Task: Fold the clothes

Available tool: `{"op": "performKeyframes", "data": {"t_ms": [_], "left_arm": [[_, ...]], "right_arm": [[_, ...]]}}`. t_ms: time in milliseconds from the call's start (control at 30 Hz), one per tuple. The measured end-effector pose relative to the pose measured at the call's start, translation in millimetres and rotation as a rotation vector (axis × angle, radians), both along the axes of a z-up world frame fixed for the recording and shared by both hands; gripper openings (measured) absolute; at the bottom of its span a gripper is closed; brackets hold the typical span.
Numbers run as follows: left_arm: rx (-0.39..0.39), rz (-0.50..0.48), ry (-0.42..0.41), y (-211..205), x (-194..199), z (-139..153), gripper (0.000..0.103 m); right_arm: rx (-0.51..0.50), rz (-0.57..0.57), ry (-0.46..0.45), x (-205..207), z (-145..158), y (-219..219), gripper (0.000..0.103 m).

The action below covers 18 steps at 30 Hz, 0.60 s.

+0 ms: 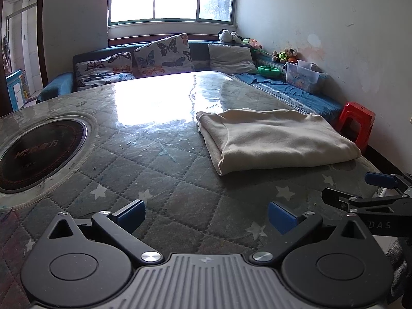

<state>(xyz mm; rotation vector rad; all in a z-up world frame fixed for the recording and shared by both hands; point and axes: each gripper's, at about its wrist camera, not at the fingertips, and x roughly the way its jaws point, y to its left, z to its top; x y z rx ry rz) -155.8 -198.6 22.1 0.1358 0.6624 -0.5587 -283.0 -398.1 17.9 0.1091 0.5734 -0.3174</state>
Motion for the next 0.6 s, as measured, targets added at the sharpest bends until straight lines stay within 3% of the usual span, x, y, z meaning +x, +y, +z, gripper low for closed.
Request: {"op": "performKeyframes", "data": {"t_ms": [600], "left_arm": [[0.009, -0.019, -0.010, -4.8, -8.6, -0.4, 0.103]], "right_arm": [[0.008, 0.003, -0.007, -3.5, -0.6, 3.3, 0.103]]}}
